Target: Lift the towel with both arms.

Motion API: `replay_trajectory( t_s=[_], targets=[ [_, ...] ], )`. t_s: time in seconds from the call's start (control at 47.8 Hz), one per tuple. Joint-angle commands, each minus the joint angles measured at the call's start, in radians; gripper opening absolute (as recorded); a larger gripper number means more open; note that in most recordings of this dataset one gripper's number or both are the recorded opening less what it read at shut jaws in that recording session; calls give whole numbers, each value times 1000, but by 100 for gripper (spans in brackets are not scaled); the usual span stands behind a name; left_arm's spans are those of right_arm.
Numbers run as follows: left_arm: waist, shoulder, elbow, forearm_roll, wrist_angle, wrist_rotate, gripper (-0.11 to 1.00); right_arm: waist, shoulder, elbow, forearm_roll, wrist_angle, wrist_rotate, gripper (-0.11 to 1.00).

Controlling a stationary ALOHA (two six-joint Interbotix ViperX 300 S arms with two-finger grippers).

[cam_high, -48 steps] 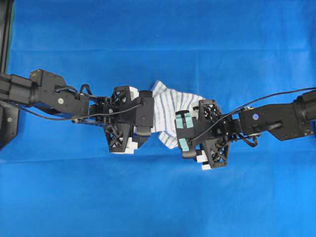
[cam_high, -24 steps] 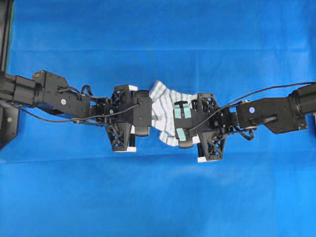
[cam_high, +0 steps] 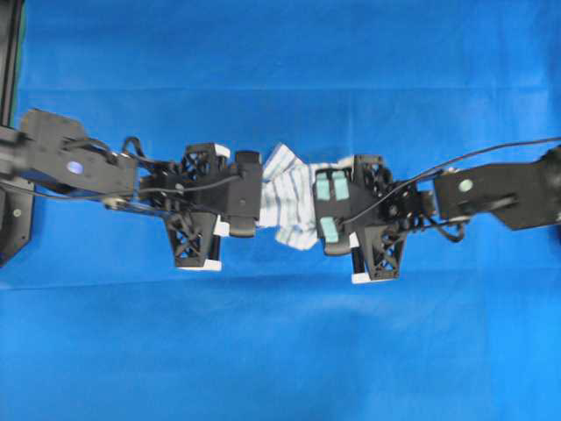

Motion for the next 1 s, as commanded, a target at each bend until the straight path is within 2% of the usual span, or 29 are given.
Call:
replay_trajectory(
  t_s=[0.0, 0.356, 0.502, 0.586, 0.753, 0.983],
  targets=[
    [0, -83, -40, -3, 51, 2, 3, -8, -100, -40, 0, 54, 0, 2],
    [29, -291, -193, -2, 360, -2, 3, -15, -311, -198, -37, 310, -3, 2],
    [37, -344, -275, -2, 462, -2, 3, -15, -364, -282, -84, 397, -2, 2],
    [37, -367, -316, -2, 503, -2, 3, -15, -383, -328, -103, 439, -3, 2],
    [37, -391, -390, -2, 563, -2, 3, -15, -397, -407, -106, 511, -6, 2],
    [37, -383, -413, -2, 592, -3, 3, -15, -396, -430, -106, 541, -6, 2]
  ],
)
